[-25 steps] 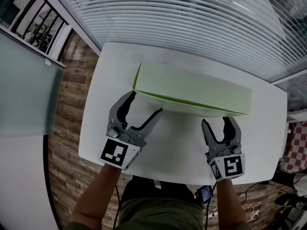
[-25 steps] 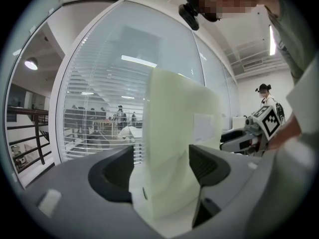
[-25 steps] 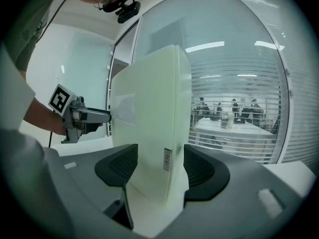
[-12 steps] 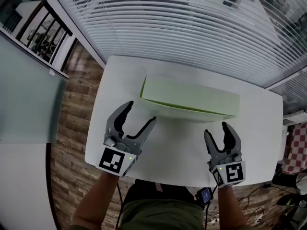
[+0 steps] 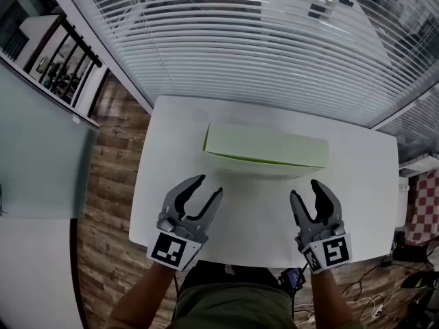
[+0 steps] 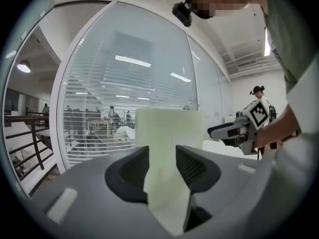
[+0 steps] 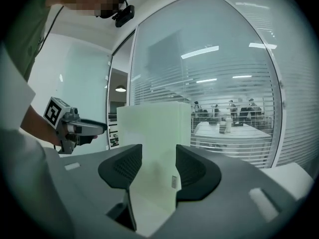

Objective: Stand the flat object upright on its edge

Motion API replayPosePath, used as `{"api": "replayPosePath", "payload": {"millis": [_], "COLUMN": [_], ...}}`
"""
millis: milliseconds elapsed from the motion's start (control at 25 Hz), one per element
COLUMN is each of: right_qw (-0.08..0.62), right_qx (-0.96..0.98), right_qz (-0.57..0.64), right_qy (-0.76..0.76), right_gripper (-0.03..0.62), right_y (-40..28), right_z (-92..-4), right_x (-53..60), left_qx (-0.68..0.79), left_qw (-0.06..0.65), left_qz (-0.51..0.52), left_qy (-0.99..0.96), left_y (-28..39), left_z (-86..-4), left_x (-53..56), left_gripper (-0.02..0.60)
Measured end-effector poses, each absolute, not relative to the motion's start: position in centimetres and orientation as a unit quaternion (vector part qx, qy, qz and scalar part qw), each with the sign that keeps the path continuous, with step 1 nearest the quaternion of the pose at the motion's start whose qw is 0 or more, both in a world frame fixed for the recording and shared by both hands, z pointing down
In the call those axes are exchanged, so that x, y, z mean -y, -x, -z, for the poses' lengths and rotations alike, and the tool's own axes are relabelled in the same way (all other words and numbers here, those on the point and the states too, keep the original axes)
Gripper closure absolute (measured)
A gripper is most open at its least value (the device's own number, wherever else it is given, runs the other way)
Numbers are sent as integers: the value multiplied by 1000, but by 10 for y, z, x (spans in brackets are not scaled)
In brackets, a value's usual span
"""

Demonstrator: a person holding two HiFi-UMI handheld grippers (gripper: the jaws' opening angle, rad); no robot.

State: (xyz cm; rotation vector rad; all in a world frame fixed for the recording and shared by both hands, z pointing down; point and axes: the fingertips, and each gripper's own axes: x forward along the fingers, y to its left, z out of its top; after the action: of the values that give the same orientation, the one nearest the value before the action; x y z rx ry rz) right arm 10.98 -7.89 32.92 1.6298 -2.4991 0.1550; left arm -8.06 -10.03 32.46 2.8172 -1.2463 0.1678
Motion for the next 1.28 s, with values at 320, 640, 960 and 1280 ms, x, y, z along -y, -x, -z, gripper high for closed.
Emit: {"api": "replayPosePath", "payload": {"millis": [320, 640, 960, 1280], "right_qw": [68, 59, 49, 47], "right_qx": [831, 835, 850, 862], "right_qz": [-54, -47, -37, -60], "right_qy": [-549, -546, -524, -501], "right_gripper": [454, 535, 571, 582], "right_y": [-105, -93, -69, -36], "right_z": [-313, -290, -269, -273], "right_x": [68, 62, 56, 52], "left_qx": [382, 373, 363, 341], "left_qw": [29, 22, 19, 23], "left_qz": [-60, -57, -52, -52], "left_qy": [-922, -926, -930, -939], "left_y": [86, 100, 104, 103], "left_z": [-310, -284, -274, -277], "left_x": [92, 92, 91, 89], "left_gripper": [512, 557, 580, 581]}}
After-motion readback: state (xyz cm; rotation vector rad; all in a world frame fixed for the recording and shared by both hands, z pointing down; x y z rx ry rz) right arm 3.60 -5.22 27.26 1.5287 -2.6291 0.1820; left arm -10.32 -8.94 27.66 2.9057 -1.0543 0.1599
